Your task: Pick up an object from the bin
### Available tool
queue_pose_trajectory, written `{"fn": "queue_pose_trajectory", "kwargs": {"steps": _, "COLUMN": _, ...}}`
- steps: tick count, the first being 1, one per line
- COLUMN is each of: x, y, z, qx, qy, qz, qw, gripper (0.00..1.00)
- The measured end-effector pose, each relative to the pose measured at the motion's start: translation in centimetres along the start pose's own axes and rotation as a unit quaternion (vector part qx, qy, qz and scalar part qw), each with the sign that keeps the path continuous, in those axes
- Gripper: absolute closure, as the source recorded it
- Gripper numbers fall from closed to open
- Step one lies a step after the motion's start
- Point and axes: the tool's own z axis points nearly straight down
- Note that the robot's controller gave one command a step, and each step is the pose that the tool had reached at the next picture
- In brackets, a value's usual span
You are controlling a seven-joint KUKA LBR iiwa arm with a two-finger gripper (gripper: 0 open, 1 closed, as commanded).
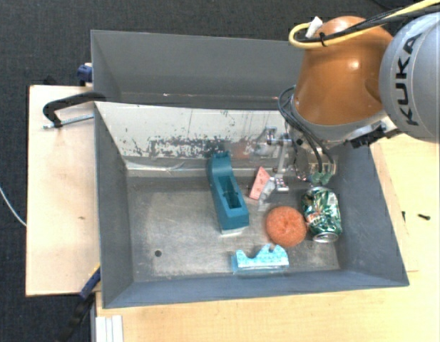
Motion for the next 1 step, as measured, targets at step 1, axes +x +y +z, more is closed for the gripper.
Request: {"fn": "queue_pose_trajectory", "kwargs": {"steps": 1, "x": 0.00, "y": 0.00, "z": 0.00, "qx": 0.000, "qy": 0.0000, "qz": 0.000, "qw": 1.0000, "gripper": 1.00}}
